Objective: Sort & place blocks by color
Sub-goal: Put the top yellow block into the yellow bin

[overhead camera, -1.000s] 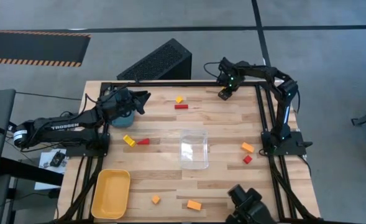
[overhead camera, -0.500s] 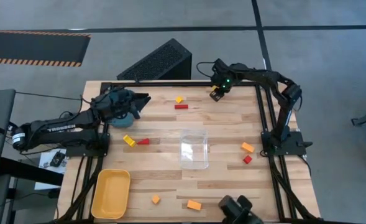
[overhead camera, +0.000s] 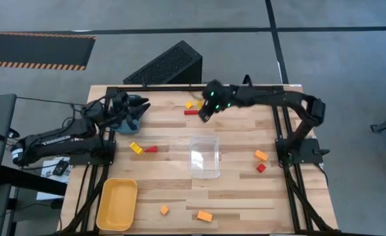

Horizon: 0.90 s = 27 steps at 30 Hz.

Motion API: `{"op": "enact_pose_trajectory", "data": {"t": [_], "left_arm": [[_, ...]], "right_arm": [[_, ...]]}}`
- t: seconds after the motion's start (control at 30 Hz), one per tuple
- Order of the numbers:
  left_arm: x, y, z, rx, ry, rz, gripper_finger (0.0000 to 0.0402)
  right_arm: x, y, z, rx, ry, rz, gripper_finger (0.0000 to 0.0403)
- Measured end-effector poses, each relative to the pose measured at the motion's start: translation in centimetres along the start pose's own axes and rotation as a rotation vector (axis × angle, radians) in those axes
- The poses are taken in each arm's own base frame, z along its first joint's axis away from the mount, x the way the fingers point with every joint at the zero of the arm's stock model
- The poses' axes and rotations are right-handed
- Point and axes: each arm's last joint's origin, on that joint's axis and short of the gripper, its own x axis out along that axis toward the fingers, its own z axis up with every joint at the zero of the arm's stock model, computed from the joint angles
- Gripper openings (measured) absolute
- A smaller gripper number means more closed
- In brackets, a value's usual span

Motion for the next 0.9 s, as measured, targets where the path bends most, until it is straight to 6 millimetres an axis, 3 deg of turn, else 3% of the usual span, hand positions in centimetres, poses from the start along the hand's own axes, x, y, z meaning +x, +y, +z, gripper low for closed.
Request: {"op": "enact_pose_trajectory", "data": {"t": [0.3, 0.5, 0.67, 0.9], "left_arm": [[-1.2, -0.2, 0.2, 0.027, 0.019, -0.045, 0.0133], [-1.6, -1.0, 2.2, 0.051, 0.061, -0.054, 0.0133], [-1.7, -2.0, 3.9, 0.087, 0.141, -0.040, 0.0133], [-2.3, -3.4, 5.0, 0.009, 0.279, -0.039, 0.0133]], "right_arm": [[1.0, 10.6, -3.9, 0.015, -0.136, 0.226, 0.0129], [2.8, 14.6, -4.9, 0.015, -0.202, 0.356, 0.0129], [4.4, 18.4, -5.1, -0.083, -0.178, 0.429, 0.0129], [6.3, 24.0, -5.0, -0.198, -0.170, 0.547, 0.0129]]}}
